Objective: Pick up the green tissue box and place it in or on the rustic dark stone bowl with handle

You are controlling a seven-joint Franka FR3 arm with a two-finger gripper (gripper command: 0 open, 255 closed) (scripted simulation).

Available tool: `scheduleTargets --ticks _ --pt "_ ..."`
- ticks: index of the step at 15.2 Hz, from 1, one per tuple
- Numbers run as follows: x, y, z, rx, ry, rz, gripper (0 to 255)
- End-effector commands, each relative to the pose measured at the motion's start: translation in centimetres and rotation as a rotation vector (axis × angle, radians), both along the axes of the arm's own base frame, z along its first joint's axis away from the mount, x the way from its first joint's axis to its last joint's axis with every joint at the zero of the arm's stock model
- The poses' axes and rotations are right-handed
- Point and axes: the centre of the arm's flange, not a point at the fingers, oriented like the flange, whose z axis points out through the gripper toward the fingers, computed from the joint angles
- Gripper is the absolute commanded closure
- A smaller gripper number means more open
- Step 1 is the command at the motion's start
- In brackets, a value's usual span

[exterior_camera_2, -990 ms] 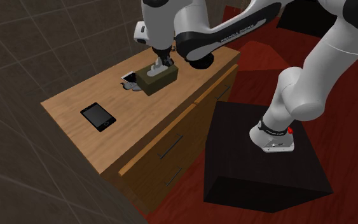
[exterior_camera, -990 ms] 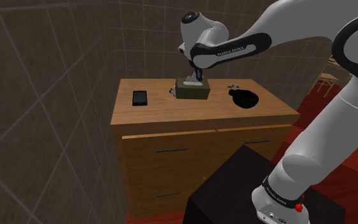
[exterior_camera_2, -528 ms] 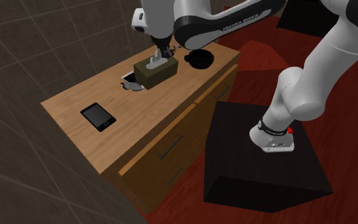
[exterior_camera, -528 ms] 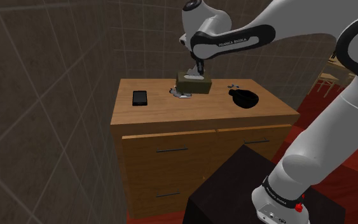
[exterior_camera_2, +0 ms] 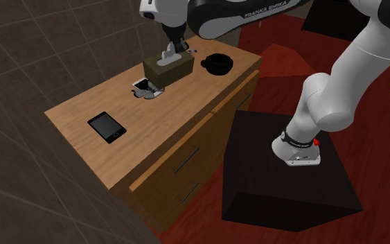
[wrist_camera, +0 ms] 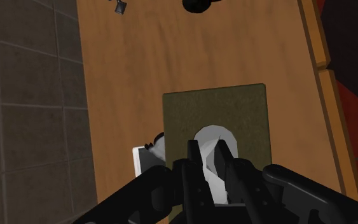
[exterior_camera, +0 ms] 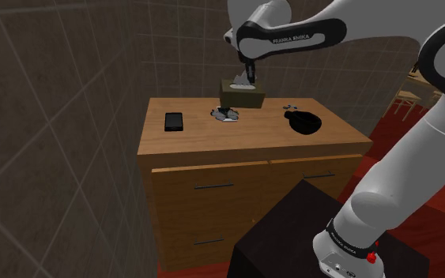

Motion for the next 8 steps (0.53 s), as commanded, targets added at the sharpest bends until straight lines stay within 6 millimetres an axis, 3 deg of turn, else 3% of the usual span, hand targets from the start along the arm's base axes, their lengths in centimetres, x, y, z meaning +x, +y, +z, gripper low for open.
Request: scheduleTargets --ticks 1,8 --pt "0.0 0.1 0.9 0.0 0.0 0.0 255" --pt "-4.3 -8.0 2.2 0.0 0.0 0.0 255"
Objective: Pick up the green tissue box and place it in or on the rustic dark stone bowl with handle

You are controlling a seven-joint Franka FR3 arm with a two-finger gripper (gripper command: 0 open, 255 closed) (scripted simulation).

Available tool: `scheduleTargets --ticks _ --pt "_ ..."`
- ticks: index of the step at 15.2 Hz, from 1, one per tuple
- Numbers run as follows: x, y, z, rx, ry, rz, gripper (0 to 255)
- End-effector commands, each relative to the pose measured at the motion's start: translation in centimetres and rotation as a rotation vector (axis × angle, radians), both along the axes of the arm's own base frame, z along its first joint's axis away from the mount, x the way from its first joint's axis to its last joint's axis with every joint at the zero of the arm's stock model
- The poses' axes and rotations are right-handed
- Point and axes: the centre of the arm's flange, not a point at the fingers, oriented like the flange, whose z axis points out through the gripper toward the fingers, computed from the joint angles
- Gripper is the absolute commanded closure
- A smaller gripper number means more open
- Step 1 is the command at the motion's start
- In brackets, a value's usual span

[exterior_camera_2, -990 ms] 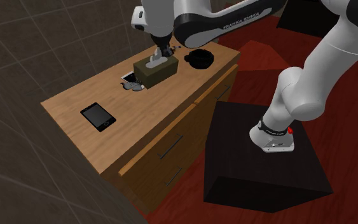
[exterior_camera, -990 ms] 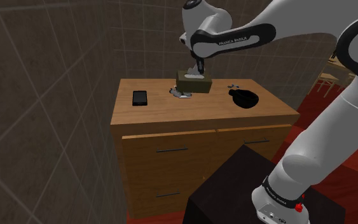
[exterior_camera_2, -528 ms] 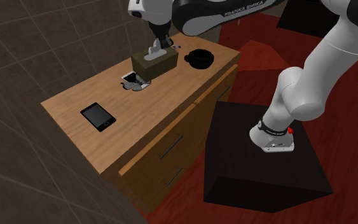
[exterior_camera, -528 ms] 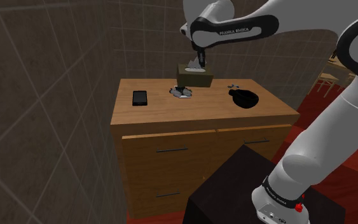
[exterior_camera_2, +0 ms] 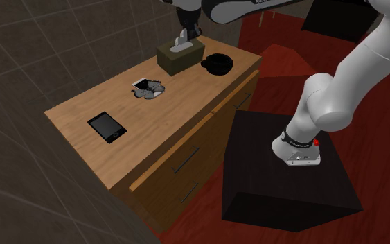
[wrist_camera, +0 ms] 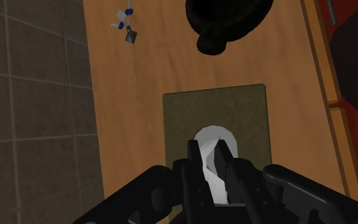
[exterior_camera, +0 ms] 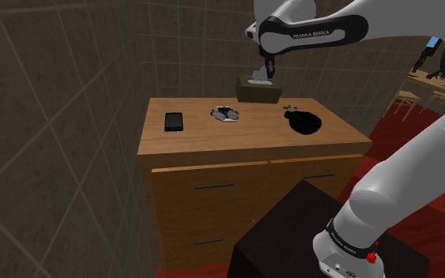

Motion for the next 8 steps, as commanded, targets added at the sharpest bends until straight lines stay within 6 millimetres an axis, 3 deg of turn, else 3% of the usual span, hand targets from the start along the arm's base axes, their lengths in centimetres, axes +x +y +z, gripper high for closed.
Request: scheduleTargets --ticks 1,8 --pt "-1.3 -2.1 0.4 0.0 0.0 0.001 255" --pt "-5.6 -10.2 1.7 0.0 0.0 0.001 255"
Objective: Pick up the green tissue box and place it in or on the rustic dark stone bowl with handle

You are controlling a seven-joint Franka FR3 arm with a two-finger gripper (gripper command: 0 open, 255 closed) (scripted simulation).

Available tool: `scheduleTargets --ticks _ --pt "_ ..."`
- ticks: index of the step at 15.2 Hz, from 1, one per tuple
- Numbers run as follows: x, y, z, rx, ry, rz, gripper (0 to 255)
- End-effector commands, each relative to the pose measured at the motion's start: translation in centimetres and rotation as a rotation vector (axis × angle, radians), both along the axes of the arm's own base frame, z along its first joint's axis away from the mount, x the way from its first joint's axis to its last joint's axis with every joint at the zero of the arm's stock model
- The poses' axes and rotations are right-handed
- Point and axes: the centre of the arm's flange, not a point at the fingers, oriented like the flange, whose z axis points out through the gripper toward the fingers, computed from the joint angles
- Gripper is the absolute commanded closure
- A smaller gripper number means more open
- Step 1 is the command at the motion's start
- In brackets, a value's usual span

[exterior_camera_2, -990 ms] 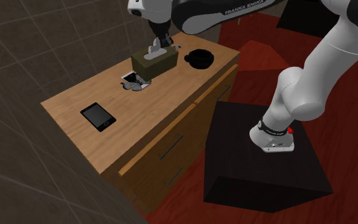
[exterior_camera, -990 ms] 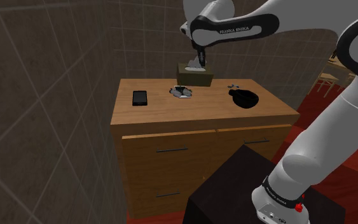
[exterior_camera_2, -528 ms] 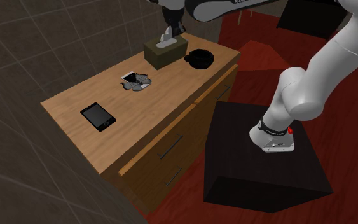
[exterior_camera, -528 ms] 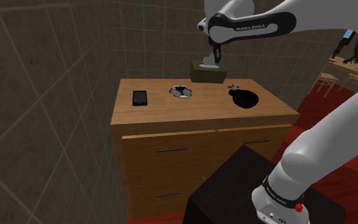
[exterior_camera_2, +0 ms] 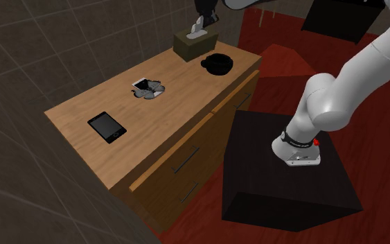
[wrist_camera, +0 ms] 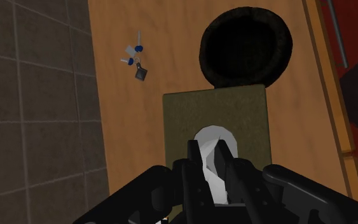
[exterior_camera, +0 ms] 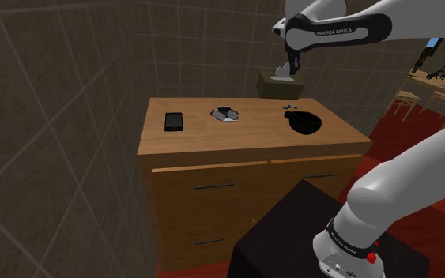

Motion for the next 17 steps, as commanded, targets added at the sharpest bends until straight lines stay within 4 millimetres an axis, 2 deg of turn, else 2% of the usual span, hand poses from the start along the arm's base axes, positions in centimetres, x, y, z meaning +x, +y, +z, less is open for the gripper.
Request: scheduleTargets --ticks 1,13,17 --pt "-1.2 -2.3 0.3 -0.001 0.001 0.002 255" --pt "-8.5 -16.0 2.4 -0.001 0.001 0.002 255" --pt "-8.5 -16.0 0.3 -0.001 0.001 0.002 255"
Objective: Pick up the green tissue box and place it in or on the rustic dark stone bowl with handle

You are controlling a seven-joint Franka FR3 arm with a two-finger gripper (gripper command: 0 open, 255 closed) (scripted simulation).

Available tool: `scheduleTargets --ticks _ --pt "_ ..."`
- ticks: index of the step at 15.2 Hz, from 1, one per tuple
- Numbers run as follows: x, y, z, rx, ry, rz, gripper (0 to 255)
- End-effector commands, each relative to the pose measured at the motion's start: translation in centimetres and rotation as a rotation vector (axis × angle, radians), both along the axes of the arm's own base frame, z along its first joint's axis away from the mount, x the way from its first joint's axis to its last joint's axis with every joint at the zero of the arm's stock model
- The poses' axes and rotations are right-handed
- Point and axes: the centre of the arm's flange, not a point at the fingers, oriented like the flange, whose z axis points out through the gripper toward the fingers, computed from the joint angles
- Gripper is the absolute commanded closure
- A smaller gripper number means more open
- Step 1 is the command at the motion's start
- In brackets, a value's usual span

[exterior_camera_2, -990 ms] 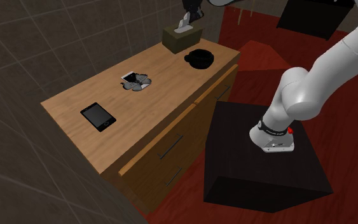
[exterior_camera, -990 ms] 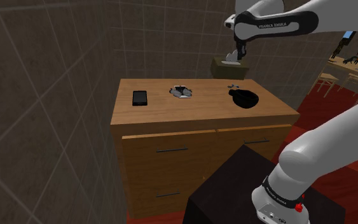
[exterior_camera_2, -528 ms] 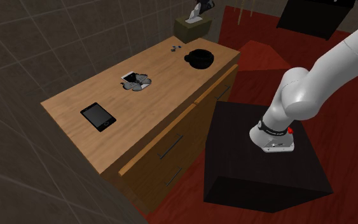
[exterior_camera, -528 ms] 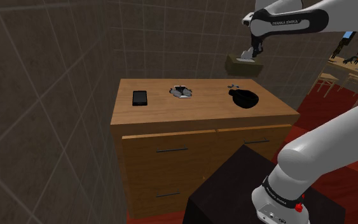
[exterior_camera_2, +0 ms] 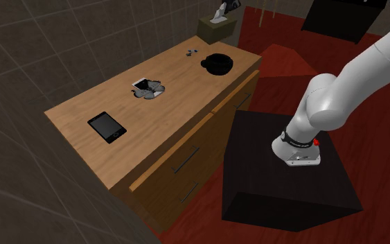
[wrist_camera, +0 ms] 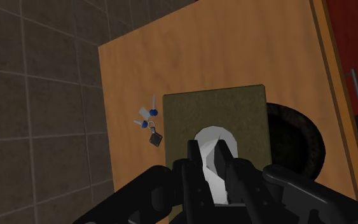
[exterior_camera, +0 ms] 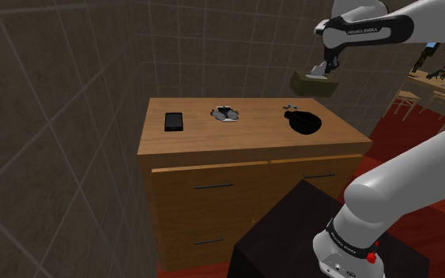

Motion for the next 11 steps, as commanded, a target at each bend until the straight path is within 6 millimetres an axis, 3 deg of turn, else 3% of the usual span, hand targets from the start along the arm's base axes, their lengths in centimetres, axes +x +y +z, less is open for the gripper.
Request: scheduleTargets --ticks 1,11 --pt "-0.1 0.0 -1.0 0.0 0.0 0.0 255" --pt "-0.1 0.0 -6.3 0.0 0.0 0.0 255"
